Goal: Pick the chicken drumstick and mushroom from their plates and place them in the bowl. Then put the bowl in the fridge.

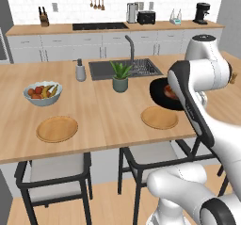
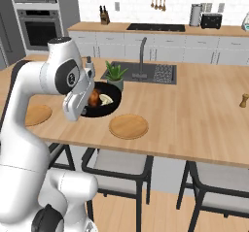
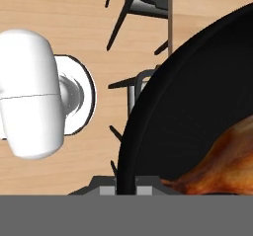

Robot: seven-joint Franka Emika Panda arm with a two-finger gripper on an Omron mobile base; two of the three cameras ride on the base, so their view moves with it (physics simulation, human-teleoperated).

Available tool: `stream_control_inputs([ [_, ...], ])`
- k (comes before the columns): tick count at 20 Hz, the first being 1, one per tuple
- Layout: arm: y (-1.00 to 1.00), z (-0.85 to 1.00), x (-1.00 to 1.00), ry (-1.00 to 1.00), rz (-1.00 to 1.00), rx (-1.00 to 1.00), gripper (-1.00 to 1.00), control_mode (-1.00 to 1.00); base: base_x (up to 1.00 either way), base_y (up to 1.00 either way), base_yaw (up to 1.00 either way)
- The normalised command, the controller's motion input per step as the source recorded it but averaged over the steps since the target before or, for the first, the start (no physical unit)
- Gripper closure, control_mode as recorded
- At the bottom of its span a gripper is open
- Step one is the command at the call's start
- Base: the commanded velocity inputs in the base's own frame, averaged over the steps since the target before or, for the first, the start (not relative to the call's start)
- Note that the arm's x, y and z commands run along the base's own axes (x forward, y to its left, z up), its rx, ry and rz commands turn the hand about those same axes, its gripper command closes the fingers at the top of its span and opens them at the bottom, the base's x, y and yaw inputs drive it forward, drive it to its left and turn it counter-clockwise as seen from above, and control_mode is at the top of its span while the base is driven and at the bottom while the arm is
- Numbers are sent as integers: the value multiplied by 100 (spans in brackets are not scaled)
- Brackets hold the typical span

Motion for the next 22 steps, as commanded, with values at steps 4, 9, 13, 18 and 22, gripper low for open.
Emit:
stream_control_inputs([
  [4,0,0,0,0,0,0,100,100,-58,0,0],
  [9,0,0,0,0,0,0,100,100,-89,1,0],
  [13,0,0,0,0,0,0,100,100,-37,51,1],
  [18,0,0,0,0,0,0,100,100,1,100,5],
  [22,0,0,0,0,0,0,100,100,7,100,3],
])
